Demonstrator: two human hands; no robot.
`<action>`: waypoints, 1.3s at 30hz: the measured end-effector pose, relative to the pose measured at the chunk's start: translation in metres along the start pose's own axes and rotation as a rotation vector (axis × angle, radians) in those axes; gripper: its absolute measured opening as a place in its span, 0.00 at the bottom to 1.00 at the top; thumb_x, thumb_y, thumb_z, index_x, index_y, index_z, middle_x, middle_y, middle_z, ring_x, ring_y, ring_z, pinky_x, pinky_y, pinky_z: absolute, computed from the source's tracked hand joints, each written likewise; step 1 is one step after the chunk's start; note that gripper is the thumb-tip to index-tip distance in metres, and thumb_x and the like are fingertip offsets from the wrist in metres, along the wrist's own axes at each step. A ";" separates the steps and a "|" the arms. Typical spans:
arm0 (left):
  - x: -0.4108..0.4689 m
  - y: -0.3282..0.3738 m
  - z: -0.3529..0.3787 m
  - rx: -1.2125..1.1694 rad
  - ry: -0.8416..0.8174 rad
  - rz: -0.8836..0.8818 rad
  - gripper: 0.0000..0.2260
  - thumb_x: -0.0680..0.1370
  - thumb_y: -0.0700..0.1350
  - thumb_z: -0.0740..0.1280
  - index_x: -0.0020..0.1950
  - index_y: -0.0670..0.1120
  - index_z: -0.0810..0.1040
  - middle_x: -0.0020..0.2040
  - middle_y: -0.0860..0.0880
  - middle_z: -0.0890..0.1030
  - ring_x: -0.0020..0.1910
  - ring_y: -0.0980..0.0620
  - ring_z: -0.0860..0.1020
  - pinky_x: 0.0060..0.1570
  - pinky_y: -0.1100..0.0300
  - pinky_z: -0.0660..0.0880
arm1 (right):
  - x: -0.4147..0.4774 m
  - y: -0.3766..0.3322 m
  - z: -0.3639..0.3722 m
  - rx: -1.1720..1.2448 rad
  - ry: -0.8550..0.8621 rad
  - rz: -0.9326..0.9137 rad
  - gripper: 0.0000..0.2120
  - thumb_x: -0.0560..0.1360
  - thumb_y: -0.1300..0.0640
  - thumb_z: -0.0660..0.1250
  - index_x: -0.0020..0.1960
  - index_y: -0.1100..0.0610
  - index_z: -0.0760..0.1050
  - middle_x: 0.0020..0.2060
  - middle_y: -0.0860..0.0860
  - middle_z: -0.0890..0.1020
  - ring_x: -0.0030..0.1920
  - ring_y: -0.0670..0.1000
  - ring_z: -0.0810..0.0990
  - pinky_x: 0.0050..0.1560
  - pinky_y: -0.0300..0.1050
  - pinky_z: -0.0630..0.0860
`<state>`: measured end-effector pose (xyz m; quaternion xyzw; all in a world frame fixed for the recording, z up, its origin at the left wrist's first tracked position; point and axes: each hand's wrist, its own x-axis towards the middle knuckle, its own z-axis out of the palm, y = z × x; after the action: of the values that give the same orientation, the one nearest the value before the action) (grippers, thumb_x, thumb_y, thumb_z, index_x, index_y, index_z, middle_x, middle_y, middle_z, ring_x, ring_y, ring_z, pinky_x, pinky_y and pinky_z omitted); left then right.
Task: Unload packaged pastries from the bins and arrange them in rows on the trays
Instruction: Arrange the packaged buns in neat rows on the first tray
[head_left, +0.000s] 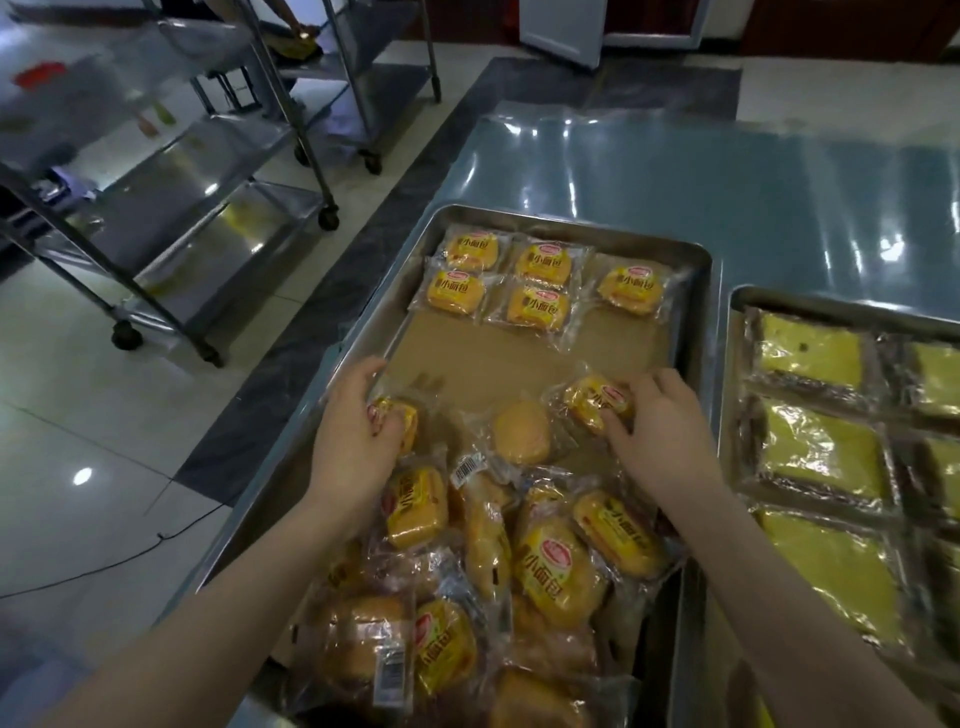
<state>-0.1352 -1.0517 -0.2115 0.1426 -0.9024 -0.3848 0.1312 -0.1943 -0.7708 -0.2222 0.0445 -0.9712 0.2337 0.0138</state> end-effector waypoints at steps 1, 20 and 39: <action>-0.001 0.002 0.001 0.023 -0.038 0.026 0.20 0.77 0.43 0.64 0.65 0.60 0.67 0.64 0.61 0.68 0.60 0.67 0.67 0.57 0.65 0.68 | 0.001 -0.001 0.002 0.001 0.003 -0.028 0.21 0.76 0.50 0.66 0.66 0.57 0.71 0.59 0.55 0.73 0.59 0.58 0.72 0.61 0.54 0.72; 0.017 0.008 0.007 -0.415 -0.402 -0.328 0.23 0.80 0.45 0.60 0.72 0.58 0.59 0.59 0.65 0.75 0.57 0.65 0.74 0.53 0.66 0.72 | 0.023 0.003 0.020 -0.248 -0.461 -0.137 0.42 0.80 0.45 0.56 0.73 0.54 0.25 0.72 0.55 0.27 0.72 0.57 0.28 0.72 0.56 0.34; 0.051 0.009 0.036 0.376 -0.513 0.022 0.35 0.75 0.58 0.65 0.76 0.60 0.49 0.74 0.48 0.55 0.69 0.47 0.64 0.64 0.53 0.68 | 0.041 -0.005 0.016 -0.215 0.064 -0.204 0.17 0.75 0.58 0.66 0.62 0.57 0.77 0.60 0.59 0.76 0.60 0.62 0.73 0.56 0.60 0.74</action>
<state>-0.1962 -1.0405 -0.2221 0.0531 -0.9629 -0.2332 -0.1251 -0.2343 -0.7856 -0.2324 0.1335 -0.9802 0.1268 0.0732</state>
